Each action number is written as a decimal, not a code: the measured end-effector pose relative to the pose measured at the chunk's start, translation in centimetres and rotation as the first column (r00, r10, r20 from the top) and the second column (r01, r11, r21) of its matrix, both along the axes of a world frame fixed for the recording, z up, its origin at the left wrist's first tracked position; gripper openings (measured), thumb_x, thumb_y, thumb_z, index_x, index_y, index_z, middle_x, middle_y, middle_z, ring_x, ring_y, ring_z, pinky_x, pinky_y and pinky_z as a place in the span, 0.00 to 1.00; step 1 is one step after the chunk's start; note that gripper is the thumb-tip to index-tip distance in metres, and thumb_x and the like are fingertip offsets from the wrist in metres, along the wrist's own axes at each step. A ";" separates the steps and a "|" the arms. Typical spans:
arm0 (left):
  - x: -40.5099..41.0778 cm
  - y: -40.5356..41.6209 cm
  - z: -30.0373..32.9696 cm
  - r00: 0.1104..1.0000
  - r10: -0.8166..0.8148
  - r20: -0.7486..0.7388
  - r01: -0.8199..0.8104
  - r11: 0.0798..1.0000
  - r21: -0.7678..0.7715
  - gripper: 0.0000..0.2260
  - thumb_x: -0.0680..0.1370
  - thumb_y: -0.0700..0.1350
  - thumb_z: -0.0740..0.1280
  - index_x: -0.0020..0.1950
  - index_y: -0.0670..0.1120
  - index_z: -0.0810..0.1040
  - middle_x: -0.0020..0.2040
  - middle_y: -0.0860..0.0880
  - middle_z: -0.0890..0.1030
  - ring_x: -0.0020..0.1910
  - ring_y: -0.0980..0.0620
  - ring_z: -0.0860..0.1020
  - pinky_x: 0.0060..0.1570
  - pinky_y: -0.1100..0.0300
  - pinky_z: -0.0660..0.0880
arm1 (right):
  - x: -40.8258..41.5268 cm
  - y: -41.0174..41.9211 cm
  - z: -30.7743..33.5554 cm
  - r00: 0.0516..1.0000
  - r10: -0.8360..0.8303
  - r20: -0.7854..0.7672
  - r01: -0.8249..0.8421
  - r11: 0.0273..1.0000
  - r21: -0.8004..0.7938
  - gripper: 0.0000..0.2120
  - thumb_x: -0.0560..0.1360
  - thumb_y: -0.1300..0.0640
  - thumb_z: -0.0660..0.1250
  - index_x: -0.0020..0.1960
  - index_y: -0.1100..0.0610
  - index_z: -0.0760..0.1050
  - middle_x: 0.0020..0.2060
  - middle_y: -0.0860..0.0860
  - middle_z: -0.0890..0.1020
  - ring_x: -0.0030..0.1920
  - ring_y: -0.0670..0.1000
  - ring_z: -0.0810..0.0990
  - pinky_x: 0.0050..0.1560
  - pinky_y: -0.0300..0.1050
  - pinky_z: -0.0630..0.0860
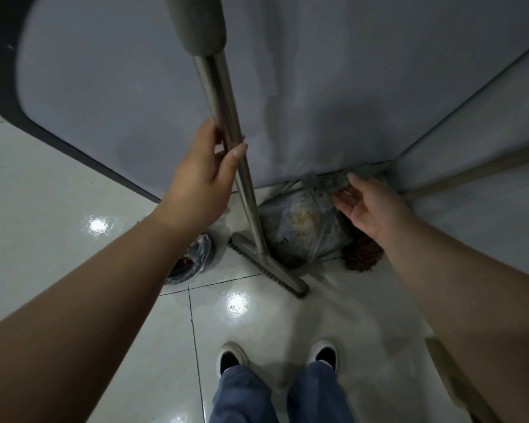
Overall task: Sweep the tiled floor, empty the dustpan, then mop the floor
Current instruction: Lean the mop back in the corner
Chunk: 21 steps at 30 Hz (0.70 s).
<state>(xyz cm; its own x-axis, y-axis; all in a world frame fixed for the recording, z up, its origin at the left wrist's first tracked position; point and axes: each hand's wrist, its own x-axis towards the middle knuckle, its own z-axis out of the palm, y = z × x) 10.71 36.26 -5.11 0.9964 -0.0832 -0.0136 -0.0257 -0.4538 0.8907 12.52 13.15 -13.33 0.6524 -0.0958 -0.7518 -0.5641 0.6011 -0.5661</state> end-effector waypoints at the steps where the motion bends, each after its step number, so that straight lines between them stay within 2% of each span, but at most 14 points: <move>1: 0.3 -0.2 0.0 0.999 -0.029 0.015 0.029 0.999 0.023 0.13 0.80 0.41 0.58 0.65 0.43 0.65 0.53 0.50 0.74 0.56 0.50 0.77 0.58 0.62 0.74 | 0.2 -0.3 0.1 1.000 0.014 -0.010 -0.014 1.000 -0.025 0.08 0.80 0.63 0.58 0.45 0.59 0.74 0.27 0.51 0.84 0.28 0.47 0.84 0.28 0.42 0.81; 3: 0.9 -0.6 0.3 0.996 -0.085 0.038 0.081 0.993 0.083 0.15 0.80 0.39 0.59 0.66 0.38 0.65 0.54 0.48 0.73 0.56 0.52 0.76 0.56 0.69 0.72 | 0.5 -0.7 0.2 0.997 0.040 -0.059 -0.044 0.997 -0.064 0.07 0.80 0.62 0.59 0.45 0.59 0.73 0.29 0.53 0.84 0.29 0.49 0.84 0.27 0.42 0.80; 4: 1.2 -0.9 0.5 0.993 -0.110 0.046 0.104 0.988 0.114 0.15 0.80 0.39 0.59 0.66 0.37 0.64 0.54 0.47 0.73 0.56 0.52 0.76 0.56 0.68 0.72 | 0.6 -0.7 0.2 0.995 0.051 -0.084 -0.058 0.995 -0.076 0.06 0.80 0.61 0.59 0.45 0.59 0.73 0.32 0.54 0.84 0.32 0.50 0.84 0.26 0.42 0.80; 7: 2.3 -1.5 1.1 0.980 -0.190 0.062 0.172 0.961 0.214 0.15 0.80 0.39 0.59 0.66 0.36 0.65 0.55 0.42 0.76 0.56 0.45 0.77 0.58 0.52 0.73 | 1.1 -0.2 0.7 0.994 0.034 -0.106 -0.040 0.998 -0.058 0.06 0.79 0.57 0.62 0.46 0.59 0.74 0.40 0.55 0.82 0.41 0.51 0.81 0.29 0.44 0.81; 9: 3.0 -1.7 1.5 0.969 -0.239 0.058 0.214 0.936 0.280 0.15 0.80 0.40 0.59 0.65 0.36 0.65 0.56 0.40 0.78 0.55 0.42 0.77 0.55 0.52 0.73 | 1.2 0.2 1.5 0.991 0.030 -0.129 -0.036 0.998 -0.048 0.11 0.77 0.52 0.64 0.49 0.60 0.73 0.42 0.55 0.81 0.43 0.52 0.80 0.34 0.45 0.80; 11: 3.7 -1.7 2.0 0.958 -0.284 0.042 0.253 0.905 0.341 0.15 0.80 0.40 0.59 0.65 0.36 0.65 0.57 0.38 0.78 0.55 0.41 0.77 0.52 0.56 0.70 | 0.9 0.5 2.4 0.979 0.079 -0.190 -0.119 0.971 -0.208 0.17 0.76 0.47 0.65 0.54 0.60 0.71 0.44 0.55 0.78 0.46 0.52 0.78 0.42 0.46 0.79; 12: 3.9 -1.7 2.3 0.953 -0.301 0.026 0.272 0.891 0.364 0.15 0.80 0.40 0.59 0.64 0.35 0.65 0.57 0.38 0.77 0.55 0.41 0.76 0.52 0.57 0.69 | 0.8 0.6 3.0 0.976 0.085 -0.199 -0.154 0.918 -0.366 0.19 0.76 0.45 0.64 0.56 0.60 0.71 0.45 0.55 0.77 0.47 0.50 0.77 0.47 0.48 0.78; 13: 4.2 -1.7 2.7 0.949 -0.315 0.009 0.288 0.878 0.382 0.15 0.80 0.40 0.59 0.64 0.35 0.65 0.57 0.37 0.77 0.55 0.41 0.76 0.52 0.57 0.69 | 0.7 0.8 3.8 0.987 0.079 -0.141 -0.142 0.844 -0.518 0.19 0.76 0.46 0.64 0.57 0.60 0.71 0.45 0.53 0.77 0.46 0.48 0.77 0.49 0.48 0.76; 14: 4.4 -1.8 3.1 0.944 -0.331 -0.006 0.307 0.867 0.394 0.15 0.80 0.40 0.58 0.64 0.35 0.64 0.57 0.37 0.77 0.56 0.41 0.76 0.53 0.56 0.69 | 0.7 1.2 5.1 0.995 0.097 -0.005 -0.080 0.790 -0.608 0.16 0.76 0.47 0.64 0.55 0.59 0.74 0.44 0.51 0.77 0.44 0.44 0.76 0.49 0.46 0.74; 15: 4.6 -1.9 3.4 0.936 -0.352 -0.020 0.331 0.855 0.400 0.15 0.80 0.39 0.58 0.64 0.35 0.64 0.58 0.37 0.76 0.56 0.41 0.75 0.54 0.54 0.70 | 0.5 1.8 6.9 0.979 0.141 0.149 -0.021 0.792 -0.610 0.11 0.75 0.48 0.65 0.50 0.55 0.75 0.43 0.47 0.77 0.42 0.41 0.75 0.49 0.43 0.72; 16: 4.9 -2.0 3.8 0.926 -0.376 -0.035 0.357 0.842 0.405 0.15 0.80 0.39 0.58 0.64 0.35 0.64 0.58 0.38 0.76 0.57 0.42 0.75 0.54 0.53 0.70 | 0.4 2.4 8.8 0.944 0.173 0.280 0.008 0.838 -0.545 0.07 0.73 0.47 0.67 0.47 0.49 0.75 0.42 0.43 0.77 0.43 0.39 0.76 0.50 0.40 0.72; 17: 5.1 -2.2 4.0 0.915 -0.401 -0.049 0.384 0.827 0.410 0.14 0.80 0.39 0.58 0.64 0.35 0.64 0.58 0.38 0.76 0.57 0.42 0.75 0.55 0.52 0.71 | 0.3 3.0 10.6 0.901 0.195 0.387 0.009 0.885 -0.466 0.09 0.68 0.44 0.69 0.45 0.45 0.74 0.43 0.39 0.78 0.47 0.37 0.78 0.53 0.38 0.73; 19: 5.3 -2.7 4.1 0.893 -0.442 -0.082 0.432 0.795 0.426 0.13 0.80 0.40 0.58 0.62 0.36 0.66 0.58 0.38 0.76 0.57 0.41 0.75 0.56 0.49 0.72 | 0.4 4.1 13.4 0.807 0.318 0.498 -0.062 0.884 -0.463 0.14 0.63 0.40 0.69 0.46 0.43 0.74 0.44 0.37 0.80 0.52 0.36 0.79 0.54 0.34 0.74; 21: 5.0 -3.3 3.3 0.872 -0.472 -0.128 0.476 0.757 0.448 0.12 0.80 0.40 0.59 0.61 0.36 0.67 0.57 0.37 0.76 0.55 0.40 0.75 0.54 0.49 0.72 | 0.5 5.0 14.8 0.742 0.472 0.477 -0.106 0.784 -0.612 0.08 0.68 0.44 0.69 0.43 0.44 0.74 0.38 0.37 0.80 0.43 0.32 0.79 0.46 0.29 0.76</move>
<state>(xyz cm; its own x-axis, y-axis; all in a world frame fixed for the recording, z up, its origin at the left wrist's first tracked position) 15.73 32.94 -1.82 0.8311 -0.5272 -0.1769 -0.3403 -0.7338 0.5880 13.06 18.10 1.43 0.9920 -0.0699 -0.1053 -0.1071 -0.0234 -0.9940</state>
